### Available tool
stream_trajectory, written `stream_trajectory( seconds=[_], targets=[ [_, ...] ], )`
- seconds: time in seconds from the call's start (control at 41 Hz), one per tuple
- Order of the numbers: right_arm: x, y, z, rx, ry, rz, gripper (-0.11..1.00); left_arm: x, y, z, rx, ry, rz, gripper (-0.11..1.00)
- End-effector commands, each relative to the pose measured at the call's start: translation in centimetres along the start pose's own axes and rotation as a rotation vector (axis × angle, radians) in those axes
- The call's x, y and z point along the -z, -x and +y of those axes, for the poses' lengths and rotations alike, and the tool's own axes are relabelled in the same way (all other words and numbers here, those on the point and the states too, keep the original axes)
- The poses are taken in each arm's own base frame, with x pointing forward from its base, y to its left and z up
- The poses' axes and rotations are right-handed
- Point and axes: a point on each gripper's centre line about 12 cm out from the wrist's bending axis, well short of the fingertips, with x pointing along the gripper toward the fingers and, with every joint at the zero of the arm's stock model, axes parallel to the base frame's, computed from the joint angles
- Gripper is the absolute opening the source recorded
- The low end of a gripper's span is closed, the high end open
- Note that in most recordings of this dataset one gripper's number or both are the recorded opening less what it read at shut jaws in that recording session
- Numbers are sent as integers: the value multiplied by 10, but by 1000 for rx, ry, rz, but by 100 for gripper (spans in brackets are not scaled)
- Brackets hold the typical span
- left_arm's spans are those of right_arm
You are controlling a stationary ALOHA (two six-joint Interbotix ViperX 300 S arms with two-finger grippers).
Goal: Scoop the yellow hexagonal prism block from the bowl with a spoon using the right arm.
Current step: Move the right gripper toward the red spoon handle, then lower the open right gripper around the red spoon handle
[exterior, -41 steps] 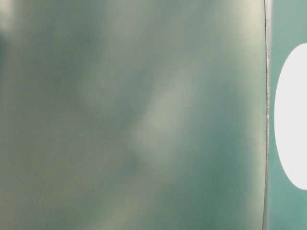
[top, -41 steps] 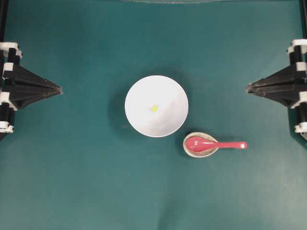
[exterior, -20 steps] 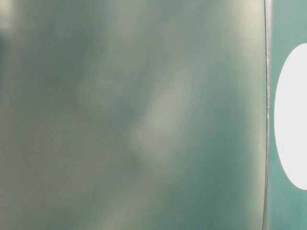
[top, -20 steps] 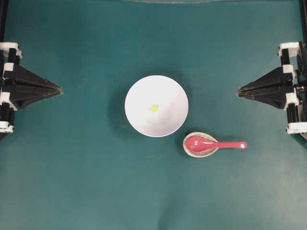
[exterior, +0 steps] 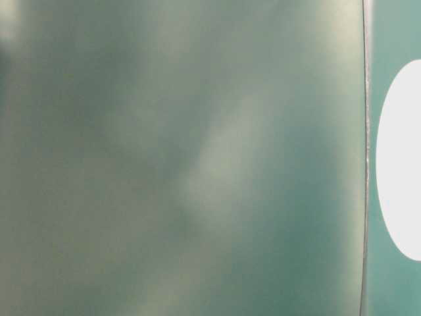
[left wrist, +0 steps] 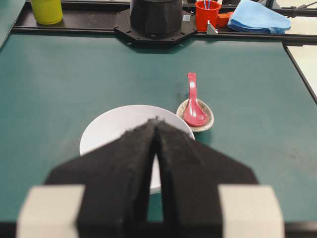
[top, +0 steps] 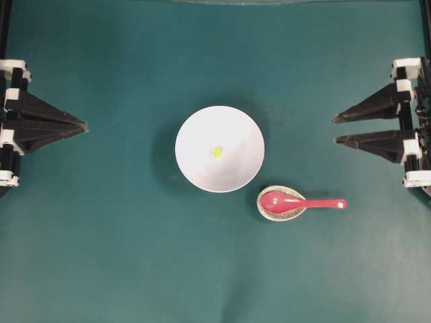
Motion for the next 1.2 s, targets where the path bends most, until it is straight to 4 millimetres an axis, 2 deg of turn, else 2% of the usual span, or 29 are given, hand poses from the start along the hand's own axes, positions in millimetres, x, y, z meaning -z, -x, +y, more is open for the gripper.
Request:
stream_trajectory(
  seconds=[0.0,0.244,0.488,0.683,1.172],
  targets=[
    [-10,-1,1,-3,-6,-21,50,-10,-2,0,1,-5,-23,2],
    [2,-10,4,-17,-45,25,51,-10,-2,0,1,-3,-23,2],
    [51,-32,15,-50,-74,119,51,-9,-3,0,1,-3,-18,2],
    [94,-45,25,-60,-99,123,51,-9,-3,0,1,-3,-20,2],
    [175,-42,44,-60,-65,119,51,-7,-3,0,1,-17,-14,2]
  ],
)
